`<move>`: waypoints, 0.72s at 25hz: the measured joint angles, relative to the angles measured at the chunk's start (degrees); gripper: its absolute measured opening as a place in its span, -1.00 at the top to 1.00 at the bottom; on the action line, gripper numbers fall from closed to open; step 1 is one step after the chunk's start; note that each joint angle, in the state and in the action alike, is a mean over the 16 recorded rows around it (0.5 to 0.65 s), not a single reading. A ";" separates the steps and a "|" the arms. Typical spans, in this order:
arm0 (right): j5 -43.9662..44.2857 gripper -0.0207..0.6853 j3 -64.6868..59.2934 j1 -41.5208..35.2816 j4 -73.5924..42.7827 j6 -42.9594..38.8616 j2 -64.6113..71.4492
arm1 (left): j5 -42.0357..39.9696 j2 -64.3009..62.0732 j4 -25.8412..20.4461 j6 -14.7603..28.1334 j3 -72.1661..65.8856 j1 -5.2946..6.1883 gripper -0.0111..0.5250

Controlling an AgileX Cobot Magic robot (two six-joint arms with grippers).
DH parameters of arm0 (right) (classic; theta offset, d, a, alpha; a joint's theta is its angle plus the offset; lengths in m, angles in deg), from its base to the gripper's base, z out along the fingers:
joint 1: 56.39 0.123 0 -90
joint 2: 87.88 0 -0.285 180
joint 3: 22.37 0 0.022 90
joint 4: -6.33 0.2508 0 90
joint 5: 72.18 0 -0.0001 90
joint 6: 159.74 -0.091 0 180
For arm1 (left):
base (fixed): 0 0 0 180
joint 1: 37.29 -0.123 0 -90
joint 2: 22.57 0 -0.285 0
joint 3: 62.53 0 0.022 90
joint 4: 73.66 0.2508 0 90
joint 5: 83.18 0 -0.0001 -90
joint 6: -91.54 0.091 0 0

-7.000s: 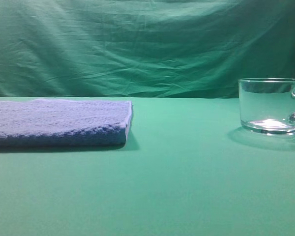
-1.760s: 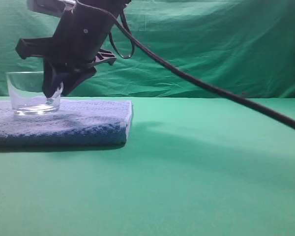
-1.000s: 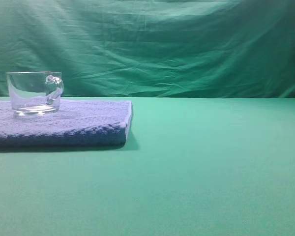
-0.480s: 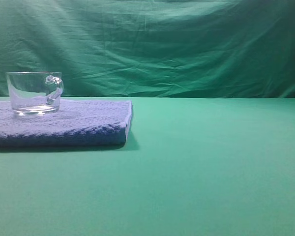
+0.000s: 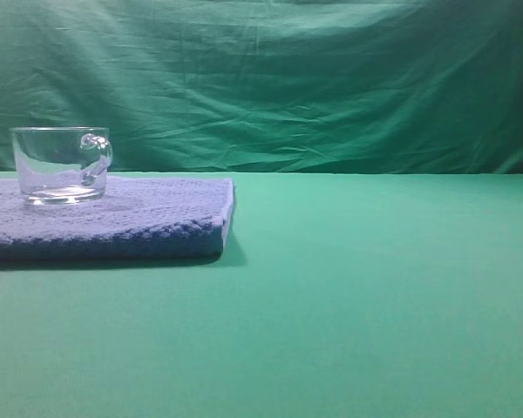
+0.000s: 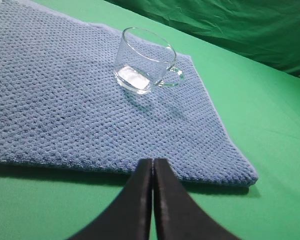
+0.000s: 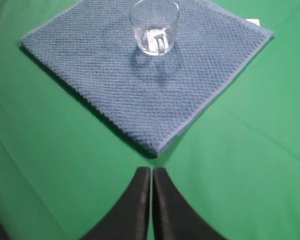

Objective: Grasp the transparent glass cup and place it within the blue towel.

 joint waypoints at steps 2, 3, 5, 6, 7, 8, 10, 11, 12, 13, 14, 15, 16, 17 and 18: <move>-0.38 0.94 -1.14 -0.28 -2.15 -1.82 -1.95 | 0.00 0.00 0.00 0.00 0.00 0.00 0.96; -0.71 0.94 -1.71 -0.57 -3.18 -2.58 -2.91 | 0.00 0.00 0.00 0.00 0.00 0.00 0.96; -1.85 0.94 -3.06 -1.48 -4.98 -3.62 -4.79 | 0.00 0.00 0.00 0.00 0.00 0.00 0.96; -2.66 0.94 -3.85 -2.09 -5.73 -3.92 -5.74 | 0.00 0.00 0.00 0.00 0.00 0.00 0.96; -3.66 0.94 -4.76 -2.80 -6.40 -4.12 -6.67 | 0.00 0.00 0.00 0.00 0.00 0.00 0.96; -4.84 0.94 -5.80 -3.62 -6.96 -4.24 -7.62 | 0.00 0.00 0.00 0.00 0.00 0.00 0.96; -7.63 0.94 -8.30 -5.51 -7.86 -4.34 -9.64 | 0.00 0.00 0.00 0.00 0.00 0.00 0.96; -9.19 0.94 -9.79 -6.58 -8.21 -4.36 -10.72 | 0.00 0.00 0.00 0.00 0.00 0.00 0.96; -10.82 0.94 -11.43 -7.73 -8.49 -4.38 -11.87 | 0.00 0.00 0.00 0.00 0.00 0.00 0.96; -12.50 0.94 -13.19 -8.94 -8.72 -4.38 -13.10 | 0.00 0.00 0.00 0.00 0.00 0.00 0.96; -14.21 0.94 -15.09 -10.22 -8.88 -4.38 -14.42 | 0.00 0.00 0.00 0.00 0.00 0.00 0.96; -15.91 0.94 -17.09 -11.59 -8.98 -4.38 -15.80 | 0.00 0.00 0.00 0.00 0.00 0.00 0.96; -17.58 0.94 -19.18 -12.99 -9.05 -4.38 -17.26 | 0.00 0.00 0.00 0.00 0.00 0.00 0.96; -19.19 0.94 -21.30 -14.40 -9.11 -4.38 -18.80 | 0.00 0.00 0.00 0.00 0.00 0.00 0.96; -20.67 0.94 -23.46 -15.82 -9.15 -4.38 -20.39 | 0.00 0.00 0.00 0.00 0.00 0.00 0.96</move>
